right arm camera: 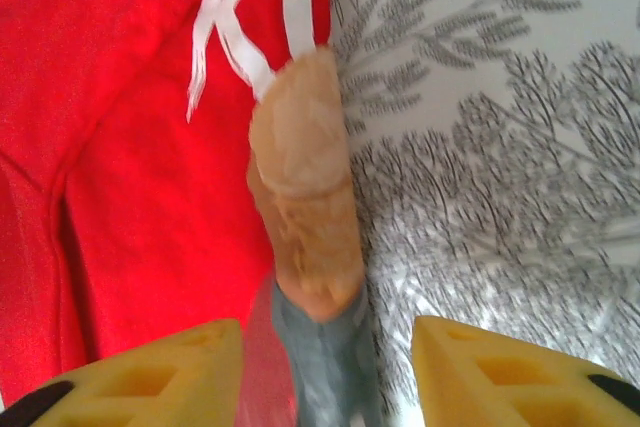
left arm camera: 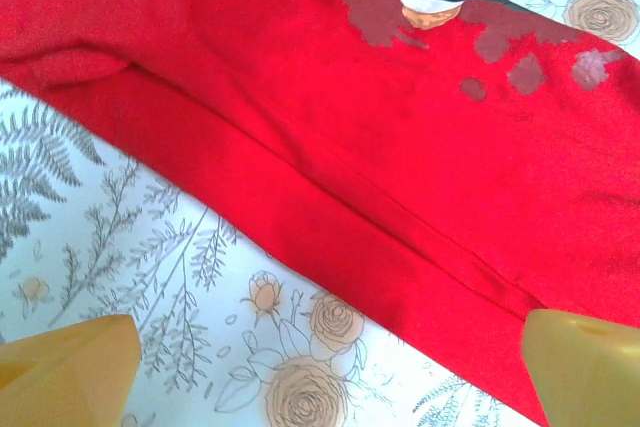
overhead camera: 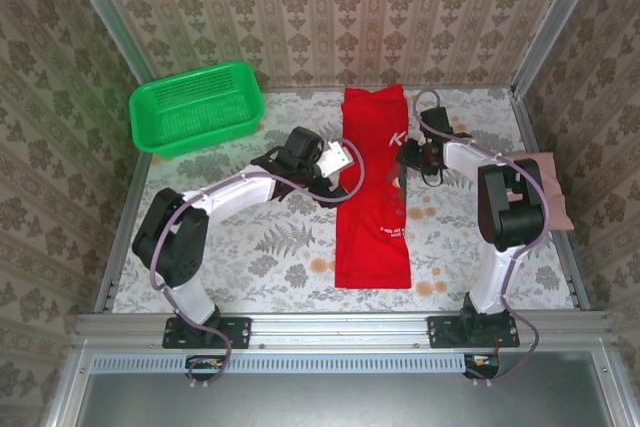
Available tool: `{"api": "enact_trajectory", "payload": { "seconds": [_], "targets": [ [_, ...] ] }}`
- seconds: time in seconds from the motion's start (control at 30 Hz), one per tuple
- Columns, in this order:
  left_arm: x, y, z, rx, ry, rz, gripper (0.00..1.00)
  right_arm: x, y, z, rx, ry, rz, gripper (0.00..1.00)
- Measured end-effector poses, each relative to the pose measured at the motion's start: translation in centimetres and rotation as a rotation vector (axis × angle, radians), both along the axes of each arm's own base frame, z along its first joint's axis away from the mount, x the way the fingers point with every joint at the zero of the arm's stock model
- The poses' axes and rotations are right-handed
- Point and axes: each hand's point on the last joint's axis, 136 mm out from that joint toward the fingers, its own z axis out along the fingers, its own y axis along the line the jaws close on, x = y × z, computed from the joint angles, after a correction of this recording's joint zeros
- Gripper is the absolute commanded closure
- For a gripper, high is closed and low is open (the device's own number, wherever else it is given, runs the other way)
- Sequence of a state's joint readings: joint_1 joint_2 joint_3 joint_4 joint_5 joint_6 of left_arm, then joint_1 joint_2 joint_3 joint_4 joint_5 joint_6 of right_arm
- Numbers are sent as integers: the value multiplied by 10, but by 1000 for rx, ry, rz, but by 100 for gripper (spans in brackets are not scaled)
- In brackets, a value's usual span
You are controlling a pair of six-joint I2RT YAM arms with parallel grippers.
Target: Fold and stack the t-shirts
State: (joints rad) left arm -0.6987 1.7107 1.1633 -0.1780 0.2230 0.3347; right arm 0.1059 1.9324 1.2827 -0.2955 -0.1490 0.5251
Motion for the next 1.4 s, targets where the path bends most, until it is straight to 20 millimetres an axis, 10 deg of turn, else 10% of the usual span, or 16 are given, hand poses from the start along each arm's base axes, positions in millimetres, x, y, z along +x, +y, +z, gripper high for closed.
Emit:
{"api": "enact_trajectory", "payload": {
  "seconds": [0.6, 0.83, 1.13, 1.4],
  "targets": [
    [-14, 19, 23, -67, -16, 150, 0, 61, 27, -19, 111, -6, 35, 68],
    [-25, 24, 26, -88, -31, 151, 0, 67, 28, 1, 106, -51, 58, 44],
    [-40, 22, 22, -111, -11, 78, 0, -27, 22, 64, 36, -156, 164, 28],
    [-62, 43, 40, -156, 24, -30, 0, -109, 64, 91, -109, -281, 535, 23]
  ]
}}
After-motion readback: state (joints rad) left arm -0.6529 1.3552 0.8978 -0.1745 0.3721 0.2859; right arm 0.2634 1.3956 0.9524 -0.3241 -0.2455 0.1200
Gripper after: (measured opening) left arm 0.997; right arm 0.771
